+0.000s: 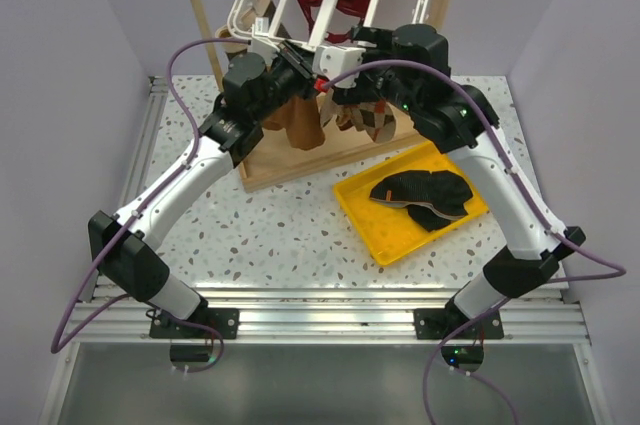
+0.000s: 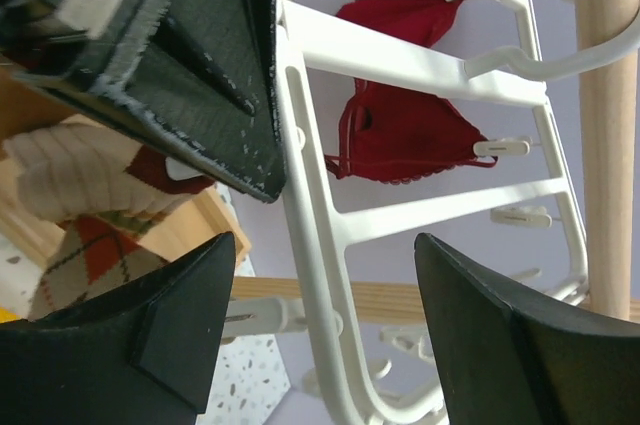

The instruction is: Remove the underwear clipped to the hanger

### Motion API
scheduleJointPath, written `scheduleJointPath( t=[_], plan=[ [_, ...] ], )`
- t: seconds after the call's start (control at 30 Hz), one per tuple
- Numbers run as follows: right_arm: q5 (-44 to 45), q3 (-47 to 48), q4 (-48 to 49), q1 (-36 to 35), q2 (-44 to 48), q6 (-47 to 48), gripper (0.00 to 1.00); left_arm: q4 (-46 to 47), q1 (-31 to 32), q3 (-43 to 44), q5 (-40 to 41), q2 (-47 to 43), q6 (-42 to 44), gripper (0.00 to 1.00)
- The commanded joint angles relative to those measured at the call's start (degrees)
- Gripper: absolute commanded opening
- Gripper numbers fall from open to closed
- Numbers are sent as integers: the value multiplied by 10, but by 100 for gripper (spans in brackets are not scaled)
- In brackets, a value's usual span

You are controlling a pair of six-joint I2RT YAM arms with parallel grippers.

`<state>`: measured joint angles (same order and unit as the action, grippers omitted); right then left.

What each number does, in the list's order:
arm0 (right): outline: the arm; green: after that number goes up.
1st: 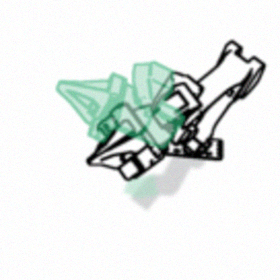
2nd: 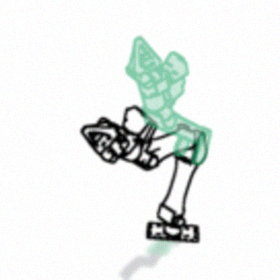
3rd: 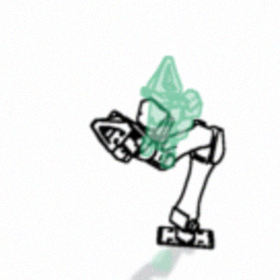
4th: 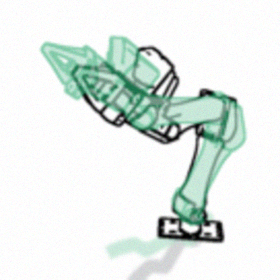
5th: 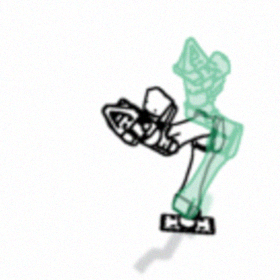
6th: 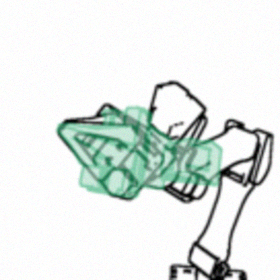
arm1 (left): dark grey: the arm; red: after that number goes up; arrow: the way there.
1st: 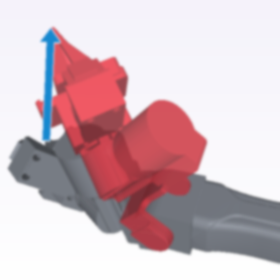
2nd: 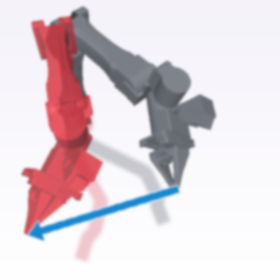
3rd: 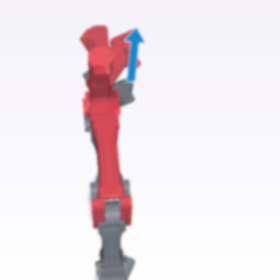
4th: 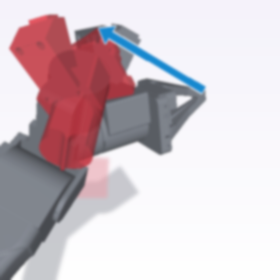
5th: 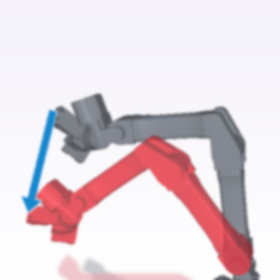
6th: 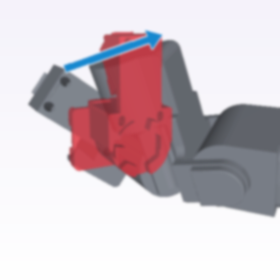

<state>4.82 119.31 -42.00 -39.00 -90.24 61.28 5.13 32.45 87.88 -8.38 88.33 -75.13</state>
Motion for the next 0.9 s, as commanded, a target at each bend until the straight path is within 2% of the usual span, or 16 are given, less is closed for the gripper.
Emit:
scheduleJointPath(
  t=[0.0,0.23,0.33,0.47,0.6,0.87],
  plan=[
    [72,8,54,-1,-15,40,75,31,1,24,3,2,18,22],
    [83,-7,61,-1,-20,74,72,32,1,26,2,1,21,22],
    [86,-15,68,-1,-23,84,64,30,1,21,1,-4,23,22],
    [85,-3,68,6,-40,85,41,27,2,14,9,-21,33,22],
    [78,7,66,20,-45,75,37,13,-1,4,31,-46,53,22],
    [45,0,62,52,-24,64,35,-20,-8,-41,70,-133,111,42]
  ],
)
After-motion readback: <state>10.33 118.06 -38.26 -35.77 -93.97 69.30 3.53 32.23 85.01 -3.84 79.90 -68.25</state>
